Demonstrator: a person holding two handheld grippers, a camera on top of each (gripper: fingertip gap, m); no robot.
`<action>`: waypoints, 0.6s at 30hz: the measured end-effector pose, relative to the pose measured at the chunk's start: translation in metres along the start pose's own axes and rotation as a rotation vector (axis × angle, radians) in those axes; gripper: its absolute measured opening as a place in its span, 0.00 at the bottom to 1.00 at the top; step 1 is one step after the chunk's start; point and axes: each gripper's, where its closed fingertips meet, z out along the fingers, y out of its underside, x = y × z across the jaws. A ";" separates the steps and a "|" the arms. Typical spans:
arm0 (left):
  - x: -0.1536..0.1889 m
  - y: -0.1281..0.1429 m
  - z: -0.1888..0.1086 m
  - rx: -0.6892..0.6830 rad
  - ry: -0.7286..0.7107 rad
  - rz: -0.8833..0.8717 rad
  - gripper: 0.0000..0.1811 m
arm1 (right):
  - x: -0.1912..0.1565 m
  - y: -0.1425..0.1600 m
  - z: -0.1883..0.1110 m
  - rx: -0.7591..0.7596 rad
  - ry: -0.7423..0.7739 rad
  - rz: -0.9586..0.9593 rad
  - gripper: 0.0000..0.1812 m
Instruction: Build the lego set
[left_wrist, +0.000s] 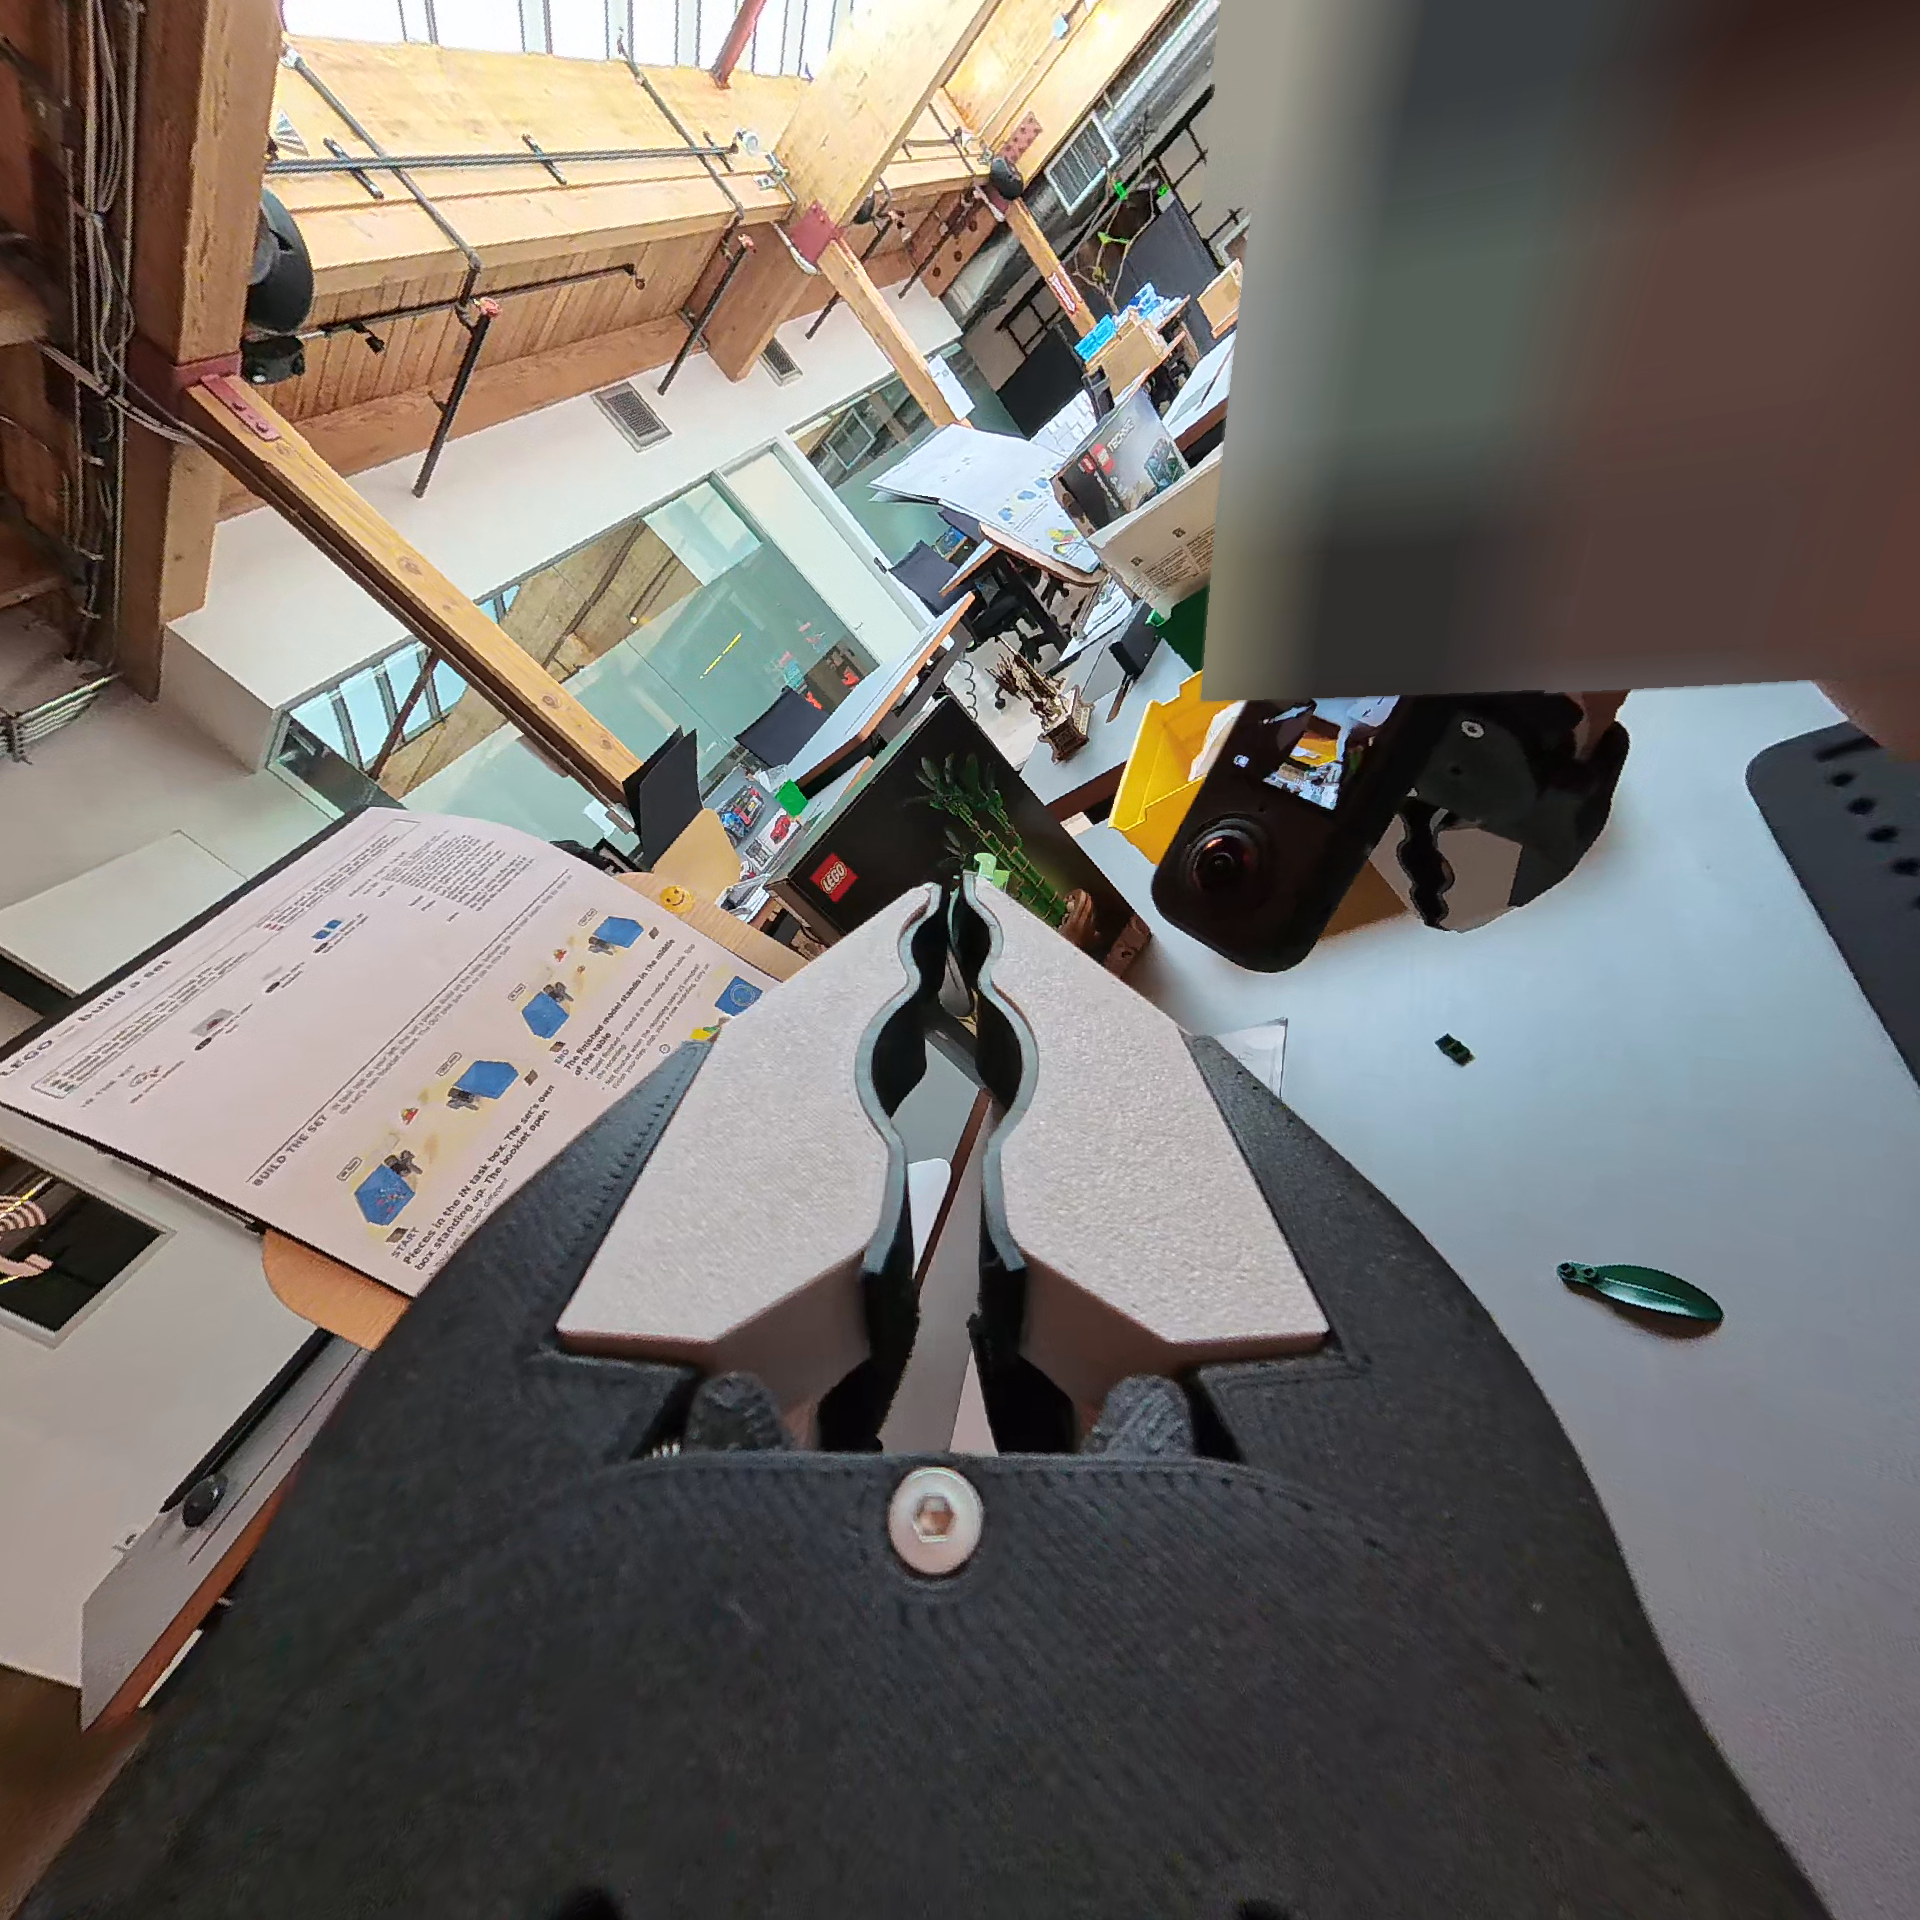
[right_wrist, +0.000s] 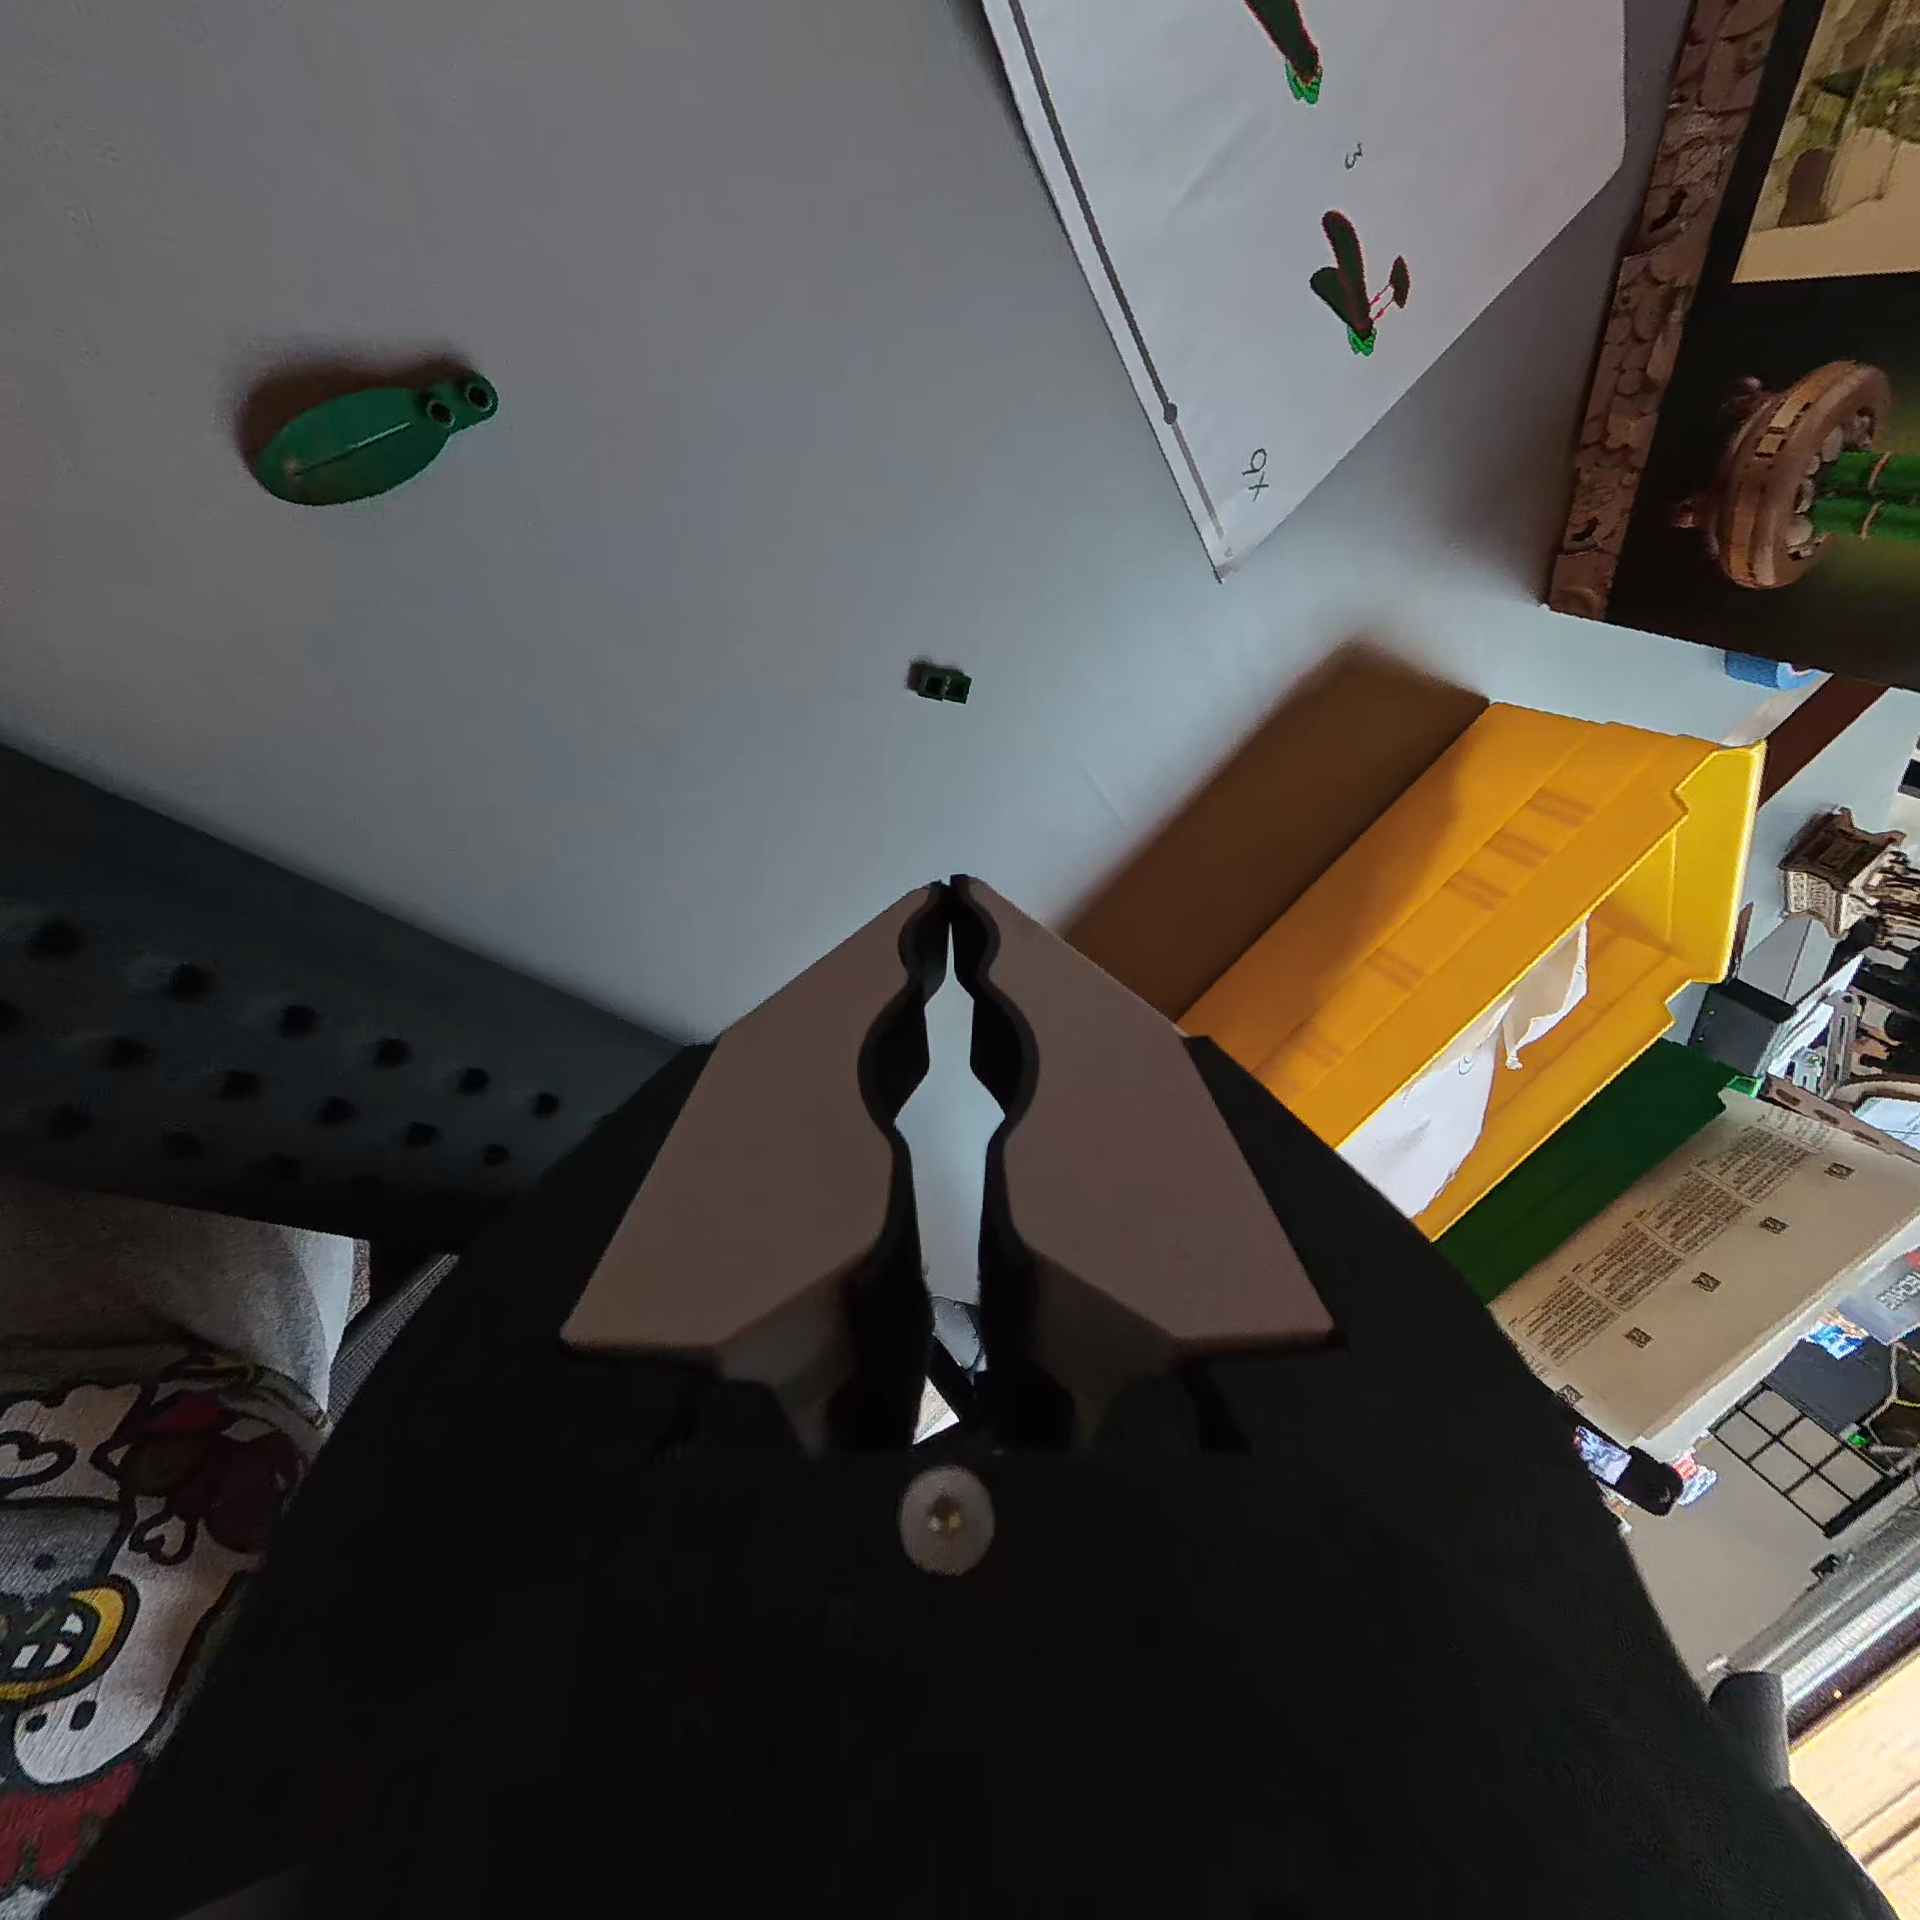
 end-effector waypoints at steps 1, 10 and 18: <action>-0.001 0.000 0.000 0.000 -0.002 0.000 0.00 | 0.000 -0.001 0.001 -0.001 -0.001 -0.003 0.00; -0.001 0.000 0.001 0.002 -0.005 0.012 0.00 | 0.026 -0.013 0.010 0.054 -0.058 0.040 0.00; 0.002 -0.011 0.001 0.055 0.008 0.009 0.00 | 0.061 -0.049 -0.032 0.496 -0.266 0.121 0.00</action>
